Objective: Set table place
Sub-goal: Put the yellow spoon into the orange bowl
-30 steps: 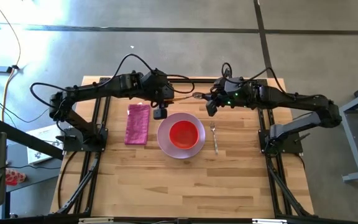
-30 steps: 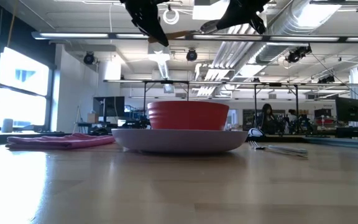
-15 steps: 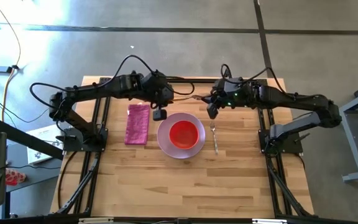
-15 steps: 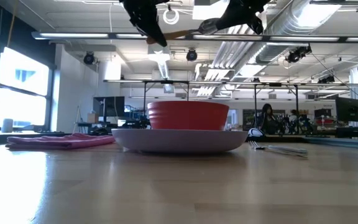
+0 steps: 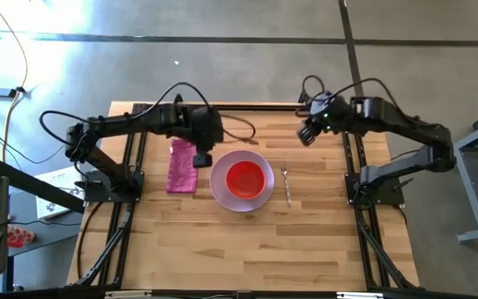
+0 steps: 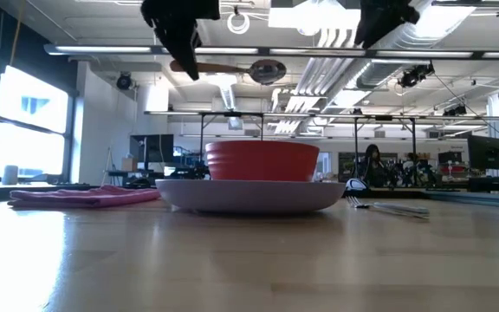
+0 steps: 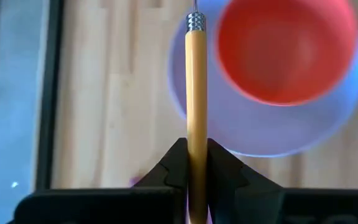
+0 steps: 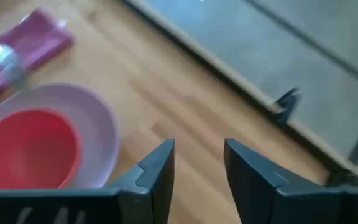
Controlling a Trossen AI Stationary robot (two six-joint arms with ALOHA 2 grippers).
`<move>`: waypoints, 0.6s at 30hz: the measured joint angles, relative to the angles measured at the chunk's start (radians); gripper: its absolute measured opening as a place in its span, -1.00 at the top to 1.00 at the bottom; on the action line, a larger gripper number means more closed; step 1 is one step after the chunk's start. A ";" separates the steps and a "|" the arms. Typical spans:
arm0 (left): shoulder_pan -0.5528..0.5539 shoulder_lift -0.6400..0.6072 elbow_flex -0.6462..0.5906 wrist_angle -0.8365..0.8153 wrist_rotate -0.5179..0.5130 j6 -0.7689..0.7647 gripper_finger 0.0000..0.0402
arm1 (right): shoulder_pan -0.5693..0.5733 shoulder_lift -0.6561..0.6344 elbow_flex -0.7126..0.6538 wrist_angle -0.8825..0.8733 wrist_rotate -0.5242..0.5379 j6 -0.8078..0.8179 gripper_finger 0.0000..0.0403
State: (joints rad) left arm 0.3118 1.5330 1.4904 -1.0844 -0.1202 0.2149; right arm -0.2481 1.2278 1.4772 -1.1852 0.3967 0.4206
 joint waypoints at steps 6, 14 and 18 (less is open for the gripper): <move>-0.182 0.035 0.000 -0.023 -0.027 -0.166 0.91 | -0.022 -0.001 0.076 -0.015 0.048 -0.046 0.34; -0.281 0.202 0.000 -0.075 -0.072 -0.246 0.91 | -0.020 0.001 0.079 -0.015 0.044 -0.061 0.34; -0.259 0.248 0.000 -0.138 -0.072 -0.239 0.91 | -0.018 0.002 0.079 -0.017 0.019 -0.063 0.34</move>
State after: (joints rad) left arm 0.0531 1.7813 1.4902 -1.2228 -0.1925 -0.0238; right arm -0.2657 1.2301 1.5566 -1.2025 0.4156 0.3575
